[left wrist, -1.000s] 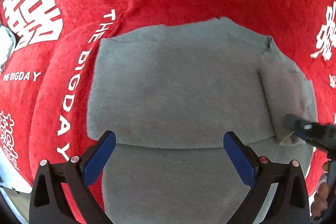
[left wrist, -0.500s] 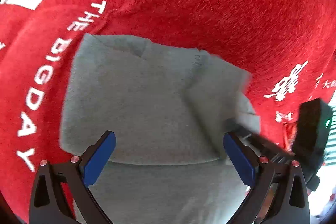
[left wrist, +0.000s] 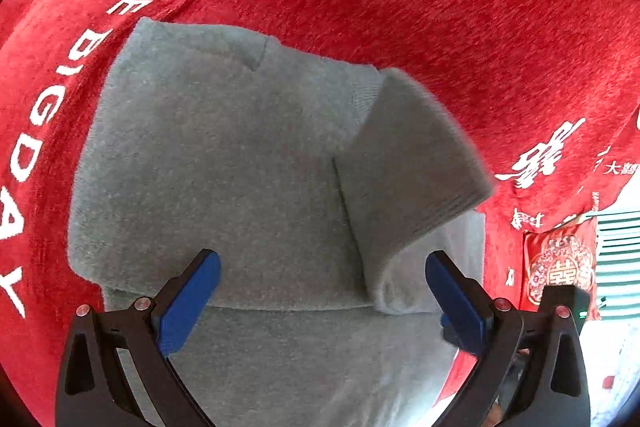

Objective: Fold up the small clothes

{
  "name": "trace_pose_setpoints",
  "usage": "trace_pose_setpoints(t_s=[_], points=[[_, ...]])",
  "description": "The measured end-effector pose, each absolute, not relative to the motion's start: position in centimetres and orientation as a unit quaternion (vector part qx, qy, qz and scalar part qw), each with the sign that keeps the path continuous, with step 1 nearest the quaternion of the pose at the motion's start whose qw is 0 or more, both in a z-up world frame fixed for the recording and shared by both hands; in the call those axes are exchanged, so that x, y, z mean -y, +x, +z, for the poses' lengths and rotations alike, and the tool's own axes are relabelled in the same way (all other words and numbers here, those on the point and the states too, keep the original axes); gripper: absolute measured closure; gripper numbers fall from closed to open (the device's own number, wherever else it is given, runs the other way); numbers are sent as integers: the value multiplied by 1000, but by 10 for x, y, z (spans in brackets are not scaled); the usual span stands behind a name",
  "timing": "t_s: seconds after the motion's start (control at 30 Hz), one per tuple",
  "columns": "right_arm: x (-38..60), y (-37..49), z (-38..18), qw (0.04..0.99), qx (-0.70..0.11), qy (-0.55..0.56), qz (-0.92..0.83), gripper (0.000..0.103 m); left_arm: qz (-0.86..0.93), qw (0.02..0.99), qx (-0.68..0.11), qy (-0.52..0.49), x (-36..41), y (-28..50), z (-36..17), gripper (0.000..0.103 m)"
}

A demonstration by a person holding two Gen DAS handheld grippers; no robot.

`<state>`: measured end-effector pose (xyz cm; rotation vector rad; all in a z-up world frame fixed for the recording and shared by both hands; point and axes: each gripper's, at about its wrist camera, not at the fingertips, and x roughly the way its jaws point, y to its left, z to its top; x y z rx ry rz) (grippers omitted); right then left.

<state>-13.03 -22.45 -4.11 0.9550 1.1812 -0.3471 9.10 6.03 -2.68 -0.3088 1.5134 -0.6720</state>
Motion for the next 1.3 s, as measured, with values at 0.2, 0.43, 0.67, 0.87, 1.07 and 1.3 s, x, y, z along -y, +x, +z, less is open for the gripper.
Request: trace_pose_setpoints(t_s=[0.2, 0.43, 0.67, 0.87, 1.07, 1.3], points=[[260, -170, -61, 672, -427, 570, -201, 43, -297, 660, -672, -154, -56, 96, -31, 0], [280, -175, -41, 704, -371, 572, -198, 97, -269, 684, -666, -128, -52, 102, -32, 46], [313, -205, -57, 686, -392, 573, -219, 95, -274, 675, -675, -119, -47, 93, -38, 50], [304, -216, -51, 683, -460, 539, -176, 80, -272, 676, -678, -97, -42, 87, -43, 50], [334, -222, -12, 727, -423, 500, -205, 59, -278, 664, -691, -76, -32, 83, -40, 50], [387, -178, -60, 691, -437, 536, -209, 59, -287, 678, -676, -29, -11, 77, -33, 98]])
